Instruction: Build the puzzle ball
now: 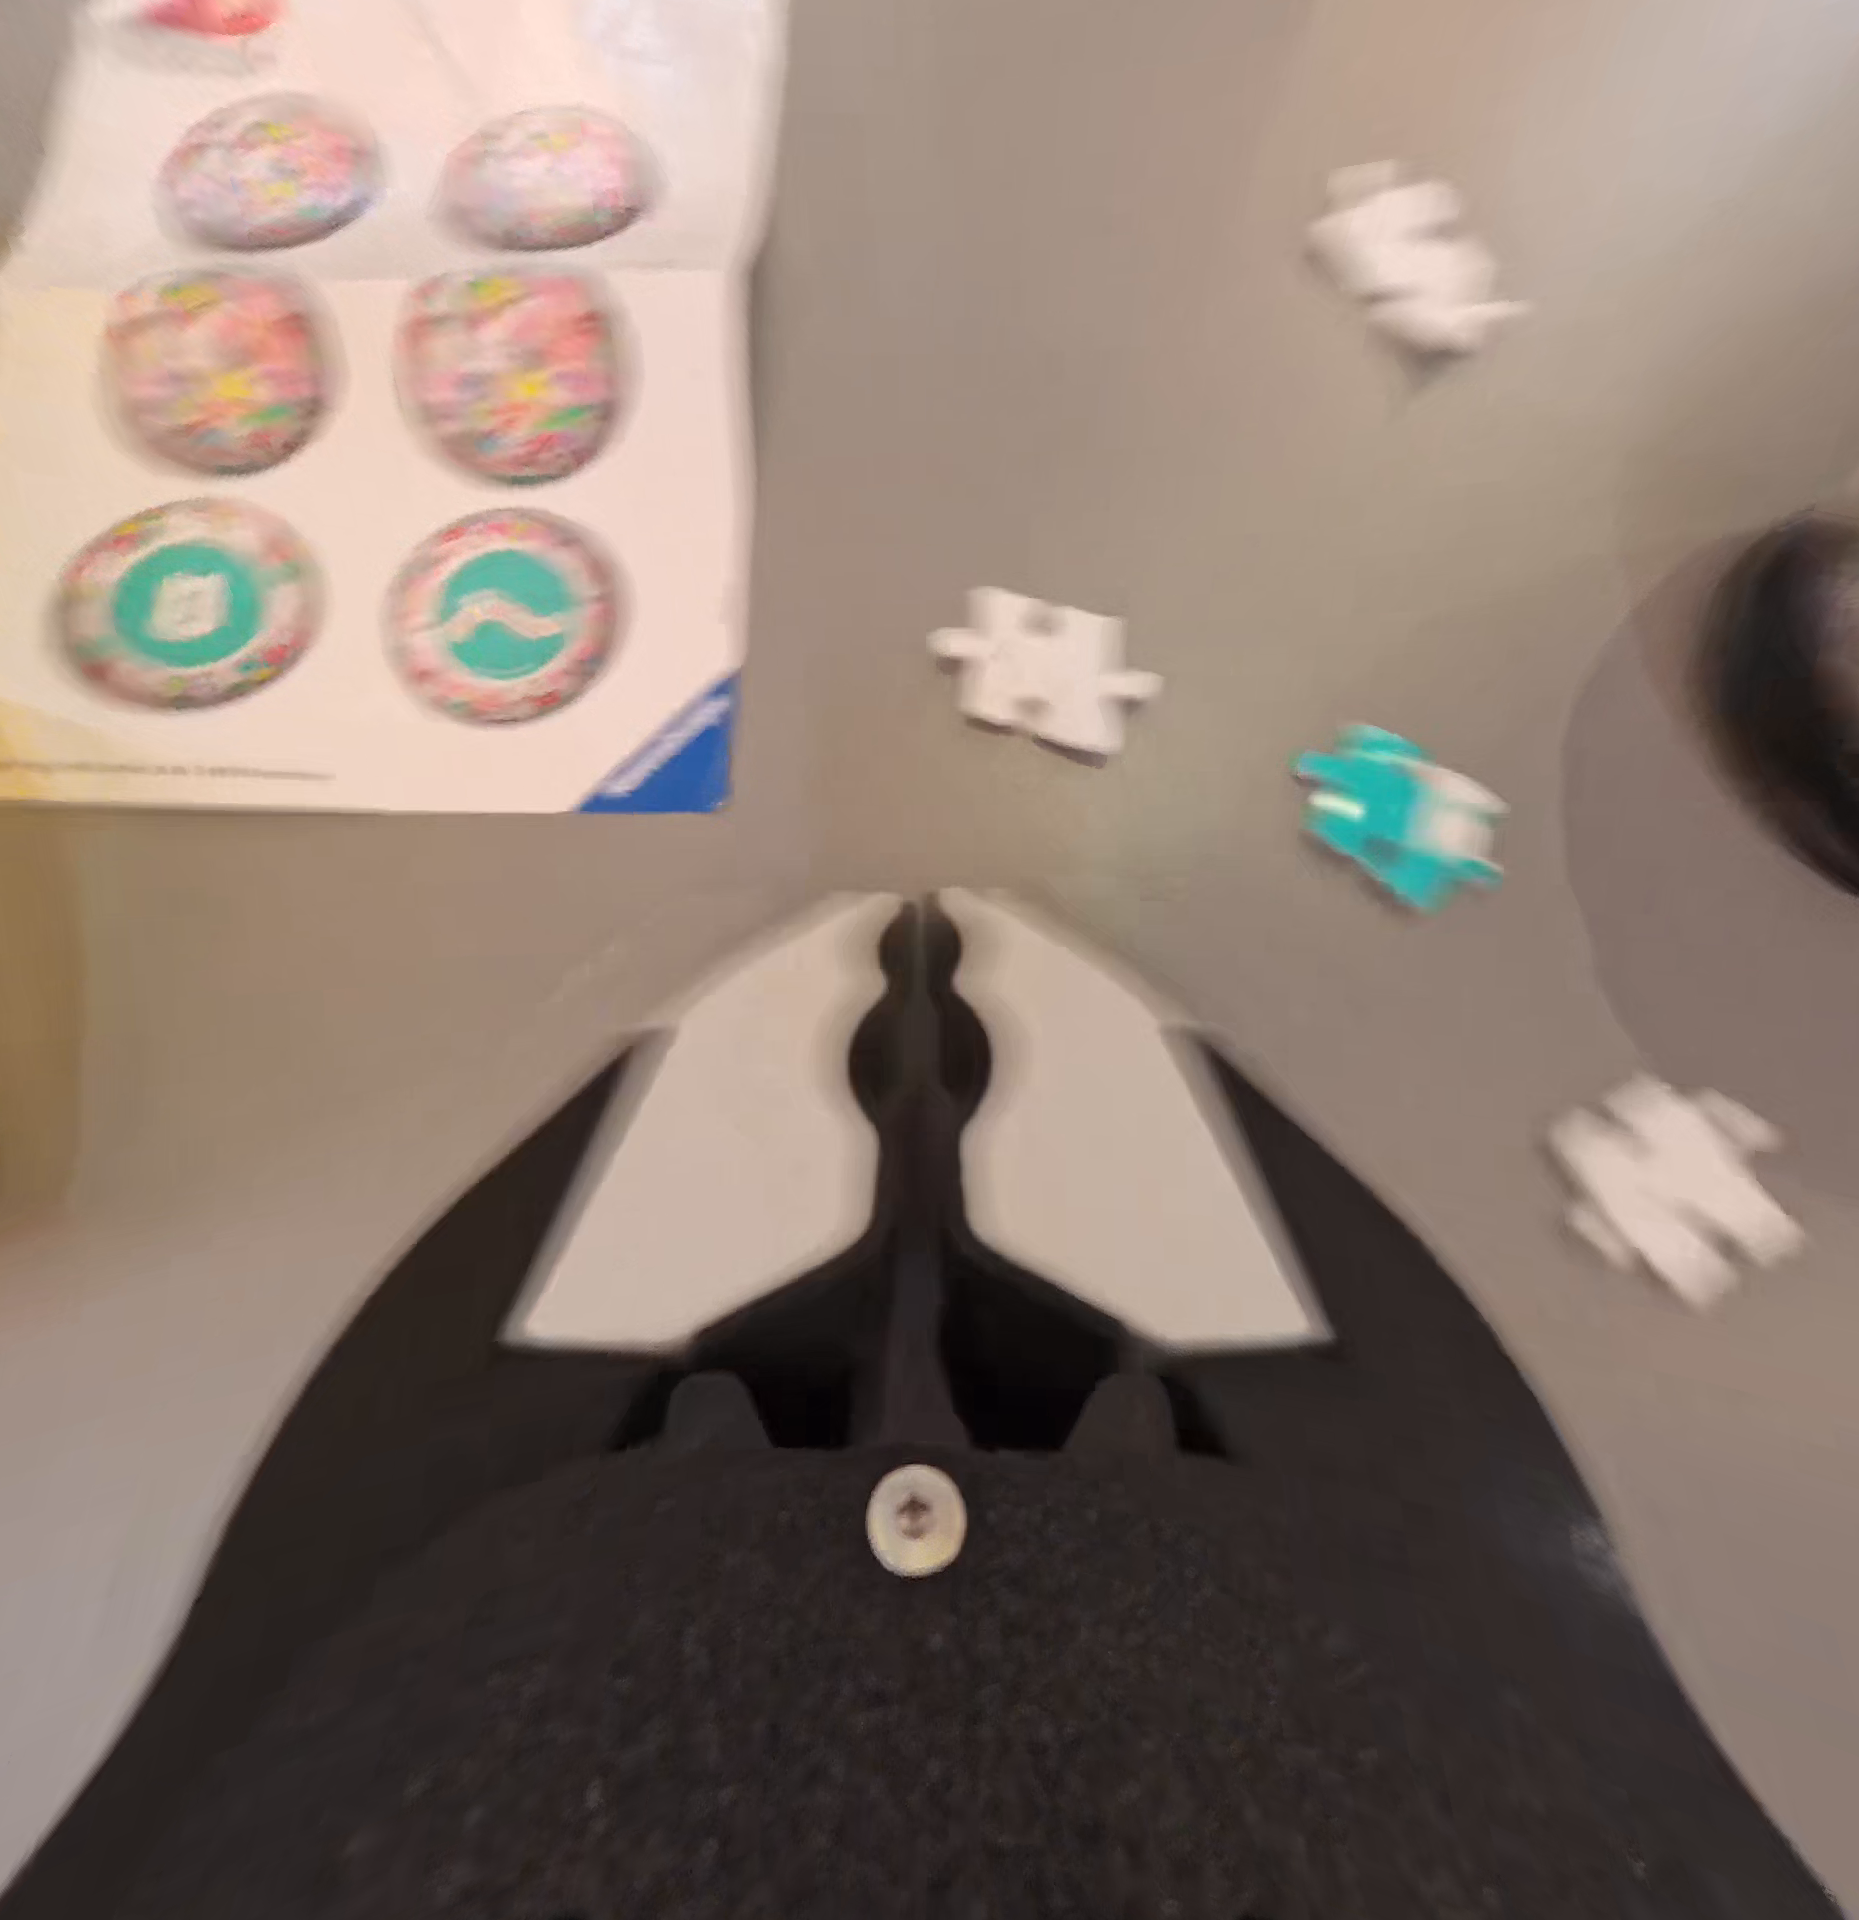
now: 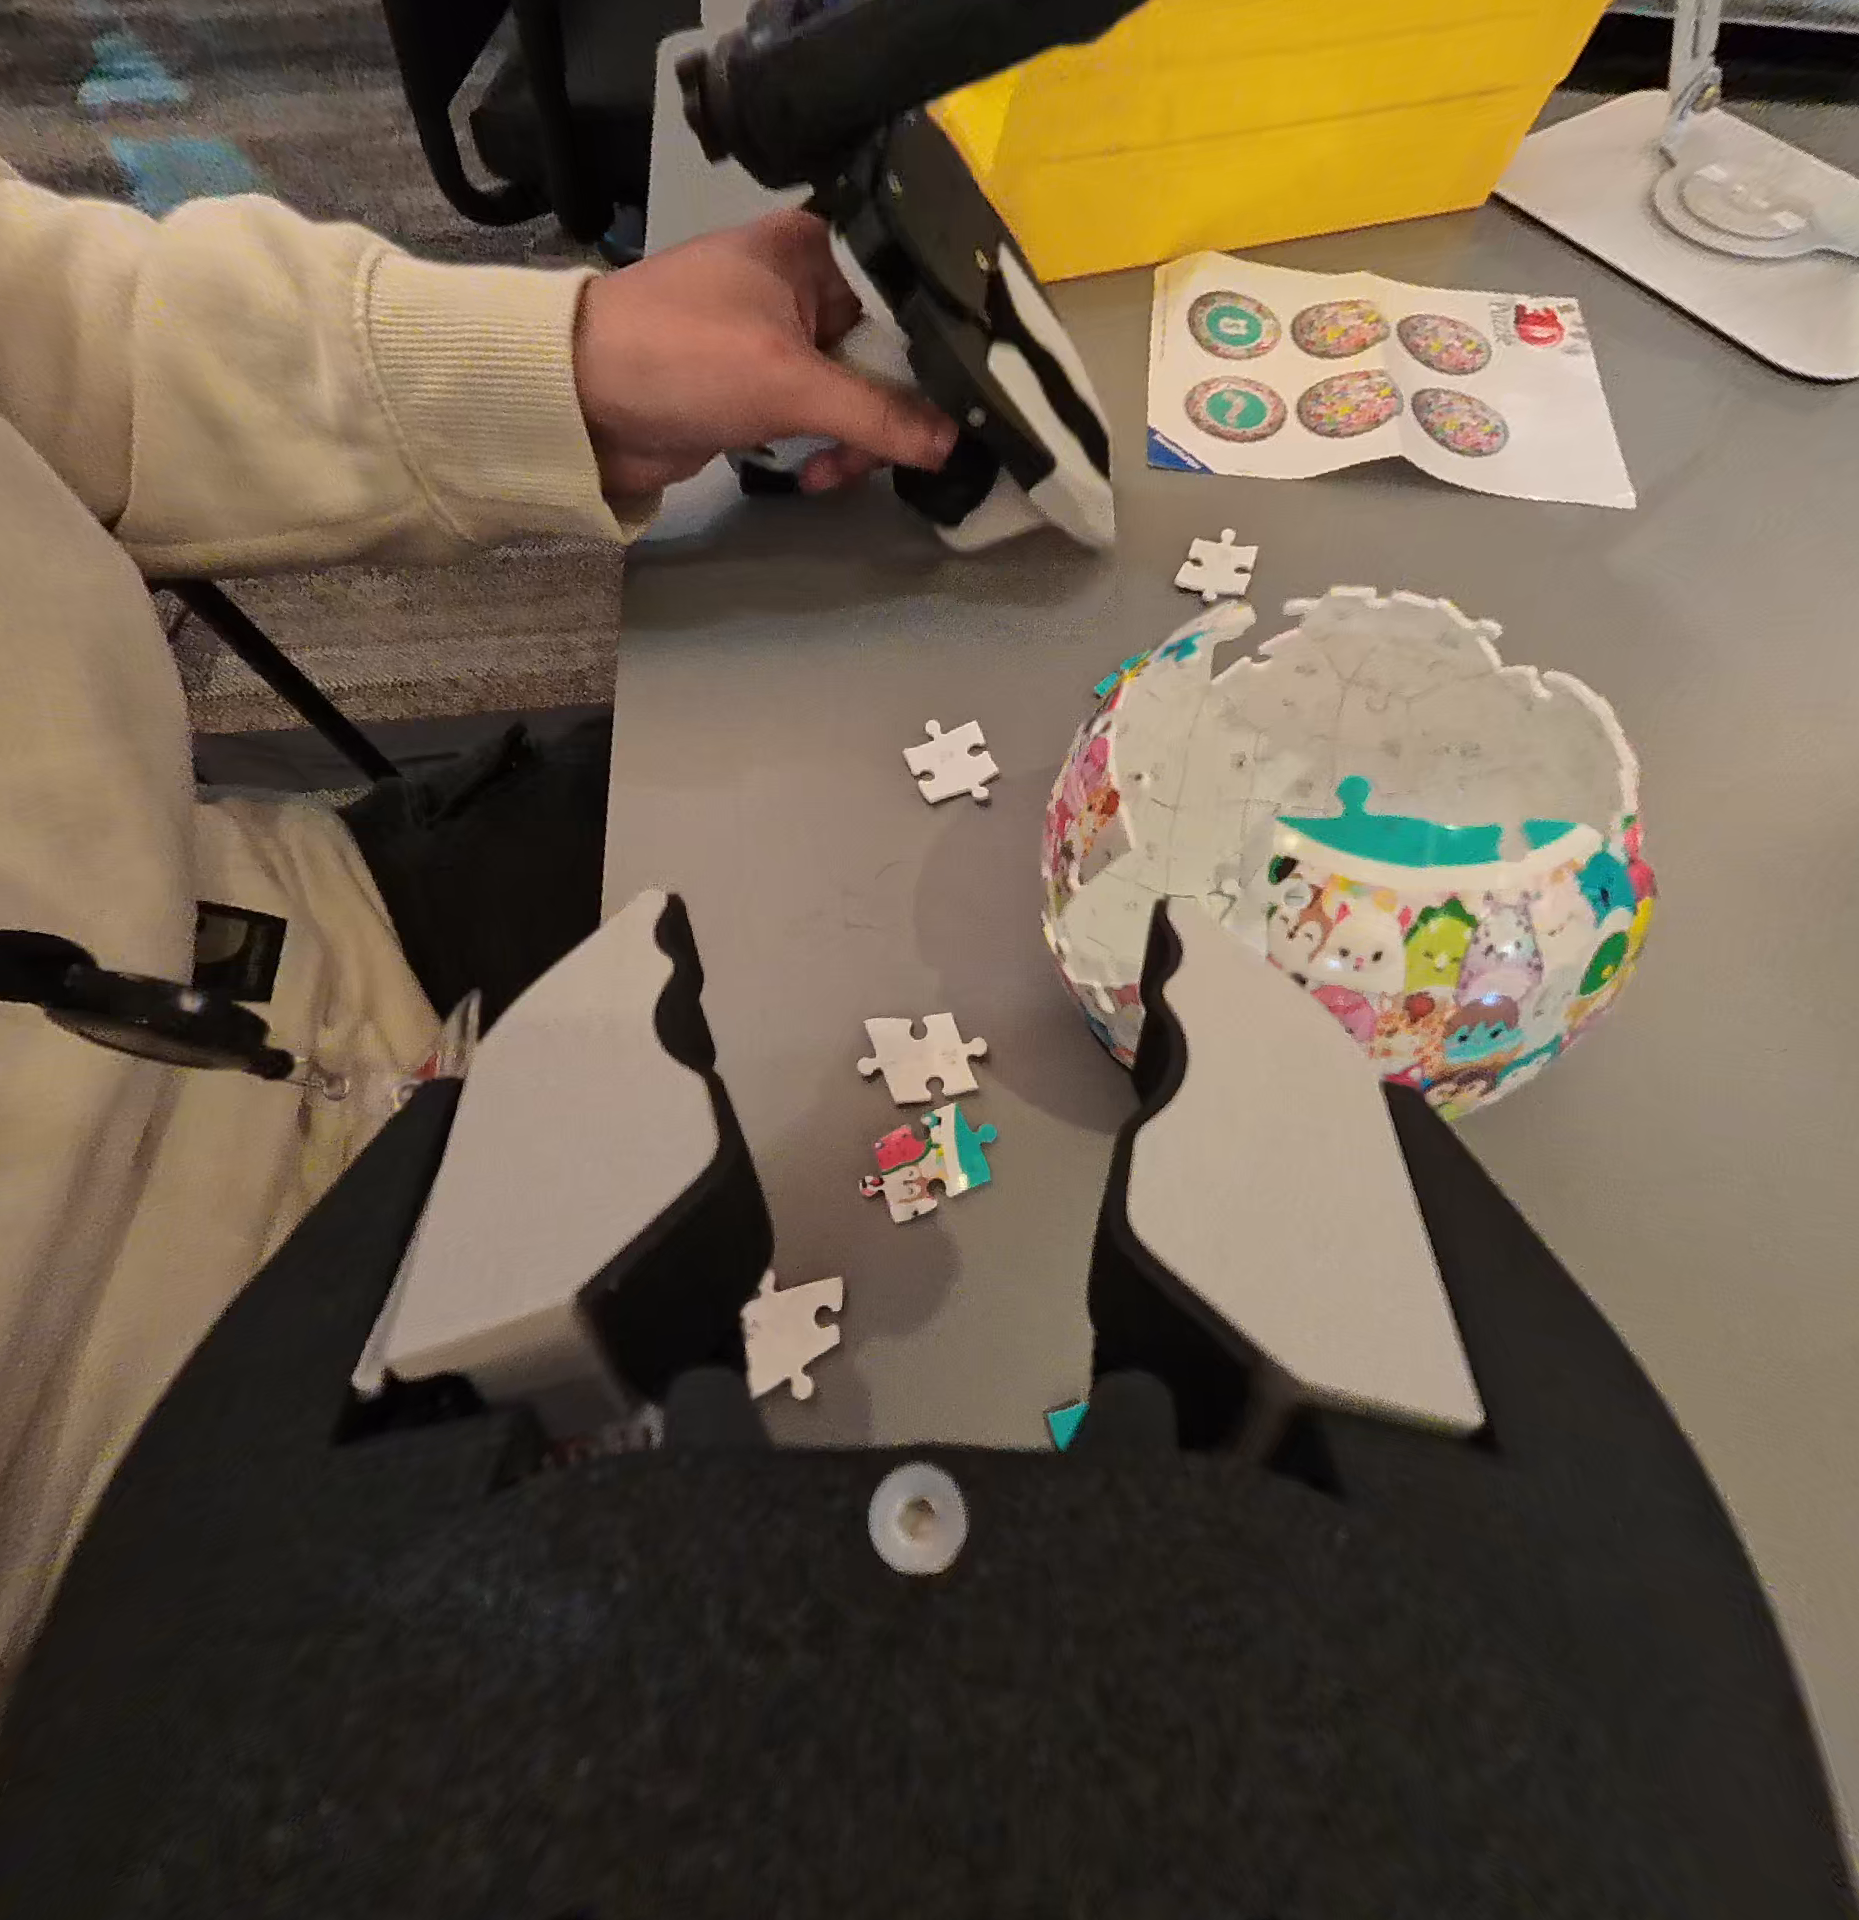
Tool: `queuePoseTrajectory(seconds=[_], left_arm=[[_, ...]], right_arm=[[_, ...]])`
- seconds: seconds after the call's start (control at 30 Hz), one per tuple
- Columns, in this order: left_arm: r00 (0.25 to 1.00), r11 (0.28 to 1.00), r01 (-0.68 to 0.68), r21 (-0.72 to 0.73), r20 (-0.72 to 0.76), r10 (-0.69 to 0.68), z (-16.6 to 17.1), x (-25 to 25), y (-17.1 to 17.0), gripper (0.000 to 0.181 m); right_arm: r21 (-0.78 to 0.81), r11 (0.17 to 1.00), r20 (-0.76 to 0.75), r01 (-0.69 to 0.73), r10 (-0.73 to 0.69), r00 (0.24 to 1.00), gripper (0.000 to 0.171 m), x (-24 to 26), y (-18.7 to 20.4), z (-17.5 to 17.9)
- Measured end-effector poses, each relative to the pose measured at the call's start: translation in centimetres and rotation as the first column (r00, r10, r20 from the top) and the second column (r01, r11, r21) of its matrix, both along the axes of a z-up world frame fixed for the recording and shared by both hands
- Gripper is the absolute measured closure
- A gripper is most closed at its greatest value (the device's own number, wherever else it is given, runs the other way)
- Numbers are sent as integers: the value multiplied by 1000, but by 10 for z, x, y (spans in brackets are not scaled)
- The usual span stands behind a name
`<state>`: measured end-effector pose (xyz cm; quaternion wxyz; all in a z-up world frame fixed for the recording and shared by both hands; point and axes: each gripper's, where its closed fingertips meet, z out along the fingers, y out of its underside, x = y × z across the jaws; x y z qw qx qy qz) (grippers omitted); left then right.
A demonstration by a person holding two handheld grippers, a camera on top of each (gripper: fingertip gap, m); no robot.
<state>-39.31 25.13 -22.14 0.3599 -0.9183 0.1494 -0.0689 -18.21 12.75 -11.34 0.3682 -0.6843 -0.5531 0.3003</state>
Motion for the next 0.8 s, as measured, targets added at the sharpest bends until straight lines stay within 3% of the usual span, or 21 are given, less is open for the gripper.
queuePoseTrajectory(seconds=[0.1,0.17,0.23,0.33,0.53,0.8], left_arm=[[979,980,121,156,141,-144,43,25,-22,181],[928,916,275,292,170,-332,75,64,-50,181],[850,867,422,266,216,-480,72,116,-87,181],[825,876,478,60,312,-471,45,167,-120,181],[849,878,477,33,241,-470,30,197,-104,181],[839,876,482,-33,306,-450,20,195,-94,181]], right_arm=[[-15,1000,-20,-11,11,1000,93,0,0,1],[-56,998,-51,-6,4,999,93,-2,0,1],[-70,997,-42,-20,17,999,87,-9,-3,0],[10,999,74,-34,33,997,77,-19,-1,-5],[39,997,241,-65,54,969,70,-24,2,-26],[-22,997,236,-68,71,969,69,-27,-6,-35]])
